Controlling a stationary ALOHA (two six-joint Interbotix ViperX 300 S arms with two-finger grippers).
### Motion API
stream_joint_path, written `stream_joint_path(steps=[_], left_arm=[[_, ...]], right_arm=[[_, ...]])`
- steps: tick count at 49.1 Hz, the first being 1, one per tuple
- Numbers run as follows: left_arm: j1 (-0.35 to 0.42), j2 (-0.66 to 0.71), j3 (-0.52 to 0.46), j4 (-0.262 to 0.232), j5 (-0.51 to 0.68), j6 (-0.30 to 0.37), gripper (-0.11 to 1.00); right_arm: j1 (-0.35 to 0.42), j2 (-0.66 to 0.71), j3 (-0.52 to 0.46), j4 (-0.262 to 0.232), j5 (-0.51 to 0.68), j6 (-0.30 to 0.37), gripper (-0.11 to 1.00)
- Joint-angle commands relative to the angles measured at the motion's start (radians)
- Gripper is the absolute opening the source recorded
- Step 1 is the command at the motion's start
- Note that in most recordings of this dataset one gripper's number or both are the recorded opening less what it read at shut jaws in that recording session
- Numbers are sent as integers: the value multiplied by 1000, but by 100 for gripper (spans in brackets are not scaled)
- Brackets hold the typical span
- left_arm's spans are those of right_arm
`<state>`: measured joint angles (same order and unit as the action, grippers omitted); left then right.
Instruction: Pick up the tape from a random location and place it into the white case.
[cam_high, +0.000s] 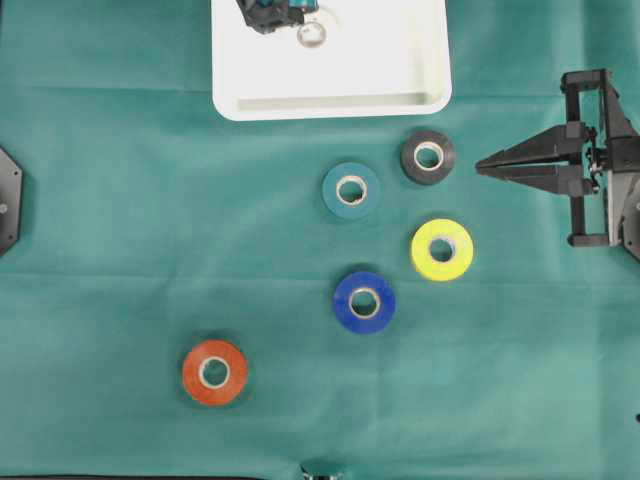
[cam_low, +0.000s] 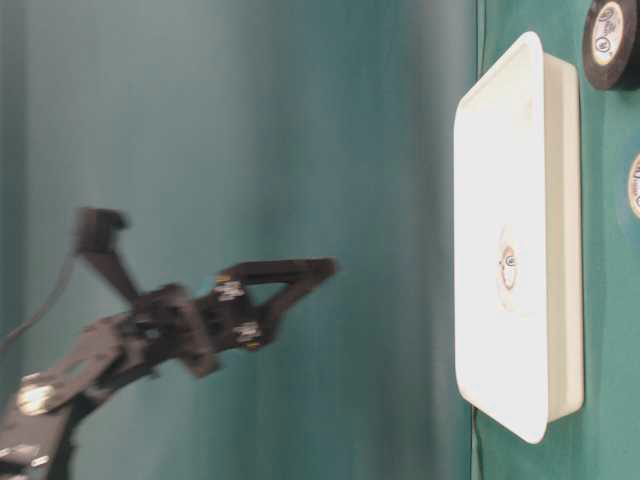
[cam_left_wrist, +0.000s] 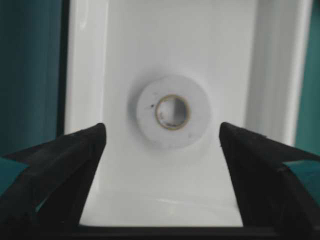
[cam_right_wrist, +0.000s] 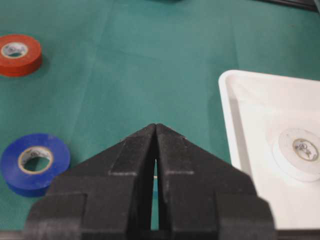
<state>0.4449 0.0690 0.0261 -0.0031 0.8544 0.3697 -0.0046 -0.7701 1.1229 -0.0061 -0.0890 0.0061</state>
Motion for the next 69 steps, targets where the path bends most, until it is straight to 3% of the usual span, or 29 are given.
stream_joint_path(steps=[1, 19, 32, 47, 60, 69], left_arm=[[-8, -74, -38, 2, 20, -2, 90], [-44, -172, 41, 0, 29, -34, 90], [-213, -236, 144, 0, 21, -98, 90], [-383, -275, 210, 2, 11, -253, 90], [-388, -330, 247, 3, -15, -256, 90], [-388, -425, 333, 2, -41, -258, 90]], right_arm=[[-2, 0, -31, 3, -5, 2, 0], [-2, 2, -37, 3, -5, 2, 0], [-2, 0, -40, 3, -5, 2, 0], [-2, 0, -48, 3, -5, 2, 0], [-2, 0, -58, 3, 11, 3, 0], [-2, 0, -61, 3, 25, 9, 0]])
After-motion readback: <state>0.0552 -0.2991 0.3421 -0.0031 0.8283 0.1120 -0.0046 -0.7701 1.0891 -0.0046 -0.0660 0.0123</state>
